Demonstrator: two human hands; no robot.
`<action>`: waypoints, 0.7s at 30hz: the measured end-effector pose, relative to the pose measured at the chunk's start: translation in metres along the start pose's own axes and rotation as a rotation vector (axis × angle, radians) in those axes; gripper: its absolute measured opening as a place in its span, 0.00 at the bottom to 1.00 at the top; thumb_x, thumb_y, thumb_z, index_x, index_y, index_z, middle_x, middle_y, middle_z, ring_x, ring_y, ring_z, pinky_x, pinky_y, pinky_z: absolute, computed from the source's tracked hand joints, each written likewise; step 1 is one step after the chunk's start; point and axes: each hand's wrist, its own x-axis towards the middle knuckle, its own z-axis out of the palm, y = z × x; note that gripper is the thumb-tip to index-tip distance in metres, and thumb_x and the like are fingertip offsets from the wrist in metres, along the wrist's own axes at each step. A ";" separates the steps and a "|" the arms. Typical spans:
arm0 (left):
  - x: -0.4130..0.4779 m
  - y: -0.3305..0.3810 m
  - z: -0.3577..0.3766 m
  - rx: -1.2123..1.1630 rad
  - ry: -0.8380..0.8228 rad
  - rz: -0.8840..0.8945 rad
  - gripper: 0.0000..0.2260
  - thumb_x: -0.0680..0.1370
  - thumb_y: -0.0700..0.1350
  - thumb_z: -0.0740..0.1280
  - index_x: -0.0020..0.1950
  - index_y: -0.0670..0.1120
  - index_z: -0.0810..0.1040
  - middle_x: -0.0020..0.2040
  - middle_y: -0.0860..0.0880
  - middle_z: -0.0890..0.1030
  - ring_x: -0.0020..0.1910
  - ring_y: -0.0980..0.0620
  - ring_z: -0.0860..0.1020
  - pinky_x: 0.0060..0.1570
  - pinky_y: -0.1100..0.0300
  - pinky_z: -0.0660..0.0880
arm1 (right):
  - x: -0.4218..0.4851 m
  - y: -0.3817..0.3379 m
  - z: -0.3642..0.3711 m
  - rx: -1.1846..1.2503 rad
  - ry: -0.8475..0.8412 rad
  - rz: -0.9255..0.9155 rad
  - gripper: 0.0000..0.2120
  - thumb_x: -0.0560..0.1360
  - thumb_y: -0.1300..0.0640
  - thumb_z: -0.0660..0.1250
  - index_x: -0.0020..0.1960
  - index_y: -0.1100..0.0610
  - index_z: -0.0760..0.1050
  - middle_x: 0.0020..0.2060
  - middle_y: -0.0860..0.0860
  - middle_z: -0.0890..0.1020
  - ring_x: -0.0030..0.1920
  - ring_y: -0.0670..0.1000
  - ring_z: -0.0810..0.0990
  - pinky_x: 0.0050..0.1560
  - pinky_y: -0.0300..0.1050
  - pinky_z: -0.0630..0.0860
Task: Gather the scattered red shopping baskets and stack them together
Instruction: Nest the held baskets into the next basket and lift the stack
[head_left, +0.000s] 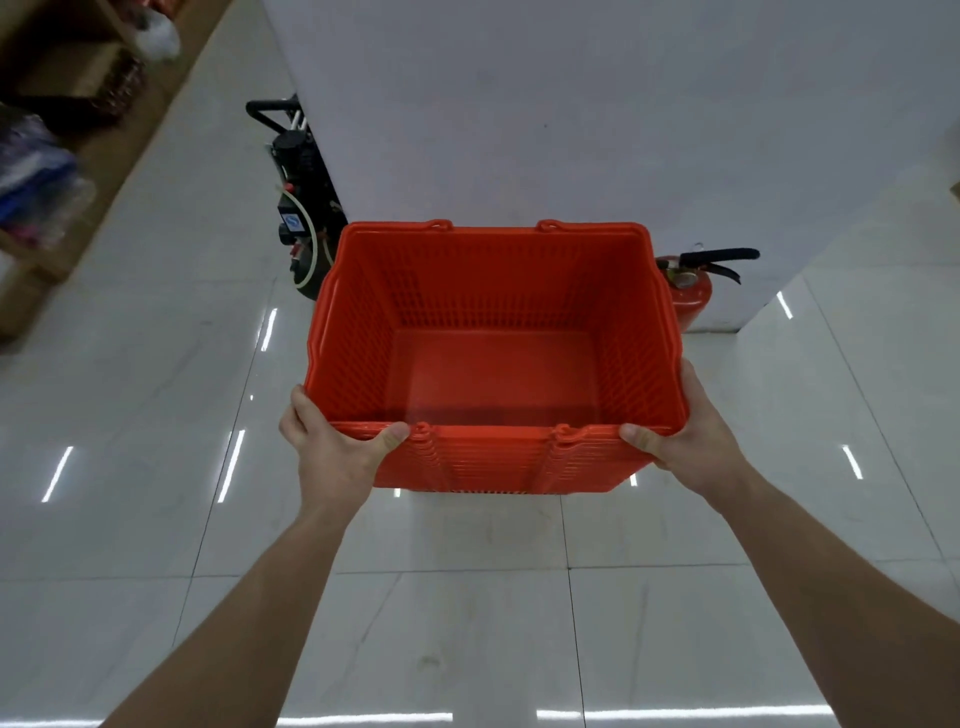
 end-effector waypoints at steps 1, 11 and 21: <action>0.009 0.001 0.000 -0.003 -0.003 0.002 0.61 0.58 0.65 0.78 0.79 0.47 0.46 0.76 0.42 0.51 0.69 0.40 0.67 0.63 0.50 0.70 | 0.006 -0.002 0.003 0.002 0.005 0.005 0.50 0.66 0.47 0.79 0.77 0.33 0.50 0.65 0.43 0.76 0.62 0.52 0.78 0.57 0.63 0.79; 0.084 0.023 0.015 -0.011 0.012 0.003 0.61 0.59 0.65 0.78 0.79 0.47 0.45 0.76 0.42 0.51 0.69 0.40 0.67 0.62 0.47 0.72 | 0.089 -0.029 0.009 0.046 -0.036 0.066 0.53 0.67 0.49 0.79 0.78 0.34 0.47 0.70 0.50 0.71 0.66 0.58 0.75 0.57 0.65 0.78; 0.103 0.034 0.022 -0.010 -0.003 -0.049 0.61 0.59 0.63 0.78 0.79 0.47 0.45 0.75 0.40 0.50 0.69 0.38 0.66 0.63 0.45 0.72 | 0.112 -0.040 0.008 0.032 -0.036 0.071 0.53 0.65 0.47 0.79 0.78 0.34 0.48 0.72 0.50 0.70 0.68 0.59 0.73 0.60 0.68 0.76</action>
